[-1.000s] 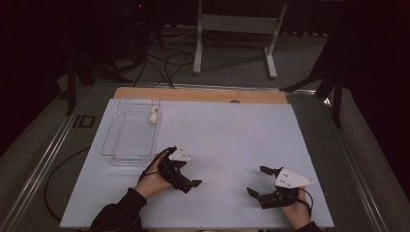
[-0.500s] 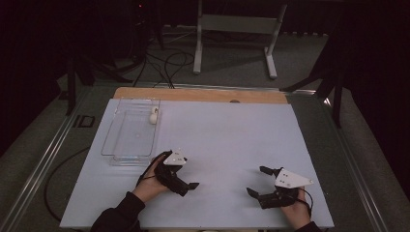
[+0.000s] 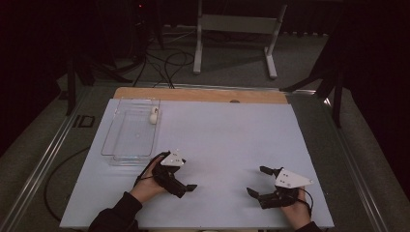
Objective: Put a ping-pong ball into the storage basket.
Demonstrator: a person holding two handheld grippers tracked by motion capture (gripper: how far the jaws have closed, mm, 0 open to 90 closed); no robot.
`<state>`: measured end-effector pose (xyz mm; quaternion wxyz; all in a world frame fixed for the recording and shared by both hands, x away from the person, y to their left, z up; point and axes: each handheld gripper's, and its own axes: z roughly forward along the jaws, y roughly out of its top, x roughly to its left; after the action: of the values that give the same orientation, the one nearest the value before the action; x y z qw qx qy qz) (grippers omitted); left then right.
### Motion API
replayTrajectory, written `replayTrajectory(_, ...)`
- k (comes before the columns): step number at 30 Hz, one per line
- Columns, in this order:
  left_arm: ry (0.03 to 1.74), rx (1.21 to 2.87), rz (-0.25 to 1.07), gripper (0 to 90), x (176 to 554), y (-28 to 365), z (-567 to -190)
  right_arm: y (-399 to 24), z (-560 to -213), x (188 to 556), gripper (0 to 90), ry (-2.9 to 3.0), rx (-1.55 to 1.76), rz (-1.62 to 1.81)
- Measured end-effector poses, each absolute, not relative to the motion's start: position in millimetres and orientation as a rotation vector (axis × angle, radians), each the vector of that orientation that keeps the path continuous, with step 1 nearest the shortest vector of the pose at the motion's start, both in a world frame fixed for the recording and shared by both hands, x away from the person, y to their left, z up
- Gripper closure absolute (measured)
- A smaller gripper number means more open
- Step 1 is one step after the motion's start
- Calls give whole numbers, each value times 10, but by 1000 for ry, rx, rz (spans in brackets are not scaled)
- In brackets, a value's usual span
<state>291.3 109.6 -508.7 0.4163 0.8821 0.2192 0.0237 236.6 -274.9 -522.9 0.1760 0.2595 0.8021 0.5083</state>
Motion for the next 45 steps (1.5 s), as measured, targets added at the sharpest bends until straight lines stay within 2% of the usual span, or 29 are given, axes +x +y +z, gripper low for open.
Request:
replayTrajectory(25, 576, 2190, 79, 5, 2774, 1382, -4976, -2746, -5227, 2365, 95, 2272, 738, 1434)
replayTrajectory(45, 604, 2186, 75, 5, 2599, 1642, -5043, -2742, -5228, 2363, 95, 2274, 744, 1434)
